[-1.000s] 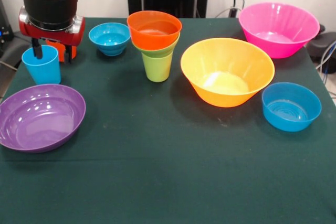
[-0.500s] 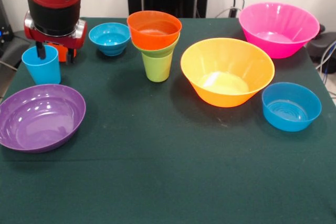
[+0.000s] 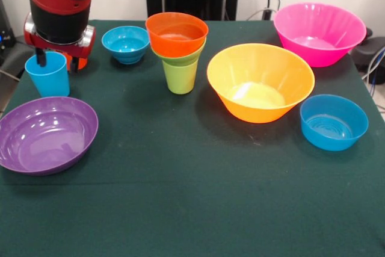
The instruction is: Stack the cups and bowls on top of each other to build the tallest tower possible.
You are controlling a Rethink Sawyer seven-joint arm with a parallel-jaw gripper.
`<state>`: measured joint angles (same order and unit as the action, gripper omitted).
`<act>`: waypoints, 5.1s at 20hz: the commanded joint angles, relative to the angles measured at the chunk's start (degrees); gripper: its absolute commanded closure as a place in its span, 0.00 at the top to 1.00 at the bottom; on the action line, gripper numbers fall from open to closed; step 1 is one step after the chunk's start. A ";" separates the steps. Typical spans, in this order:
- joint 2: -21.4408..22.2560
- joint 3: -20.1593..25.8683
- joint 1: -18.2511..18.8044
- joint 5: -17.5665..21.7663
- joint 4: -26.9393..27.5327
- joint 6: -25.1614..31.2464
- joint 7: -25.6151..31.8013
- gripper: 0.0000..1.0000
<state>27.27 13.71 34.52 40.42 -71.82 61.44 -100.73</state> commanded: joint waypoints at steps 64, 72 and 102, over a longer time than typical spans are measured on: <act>1.24 10.10 10.38 -2.40 -12.79 -12.58 9.71 1.00; 0.16 9.27 9.56 -1.63 -11.67 -13.33 8.85 1.00; 9.35 3.49 4.06 -1.56 -20.85 -9.38 5.84 1.00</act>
<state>35.17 18.00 40.77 36.35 -87.65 48.72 -100.73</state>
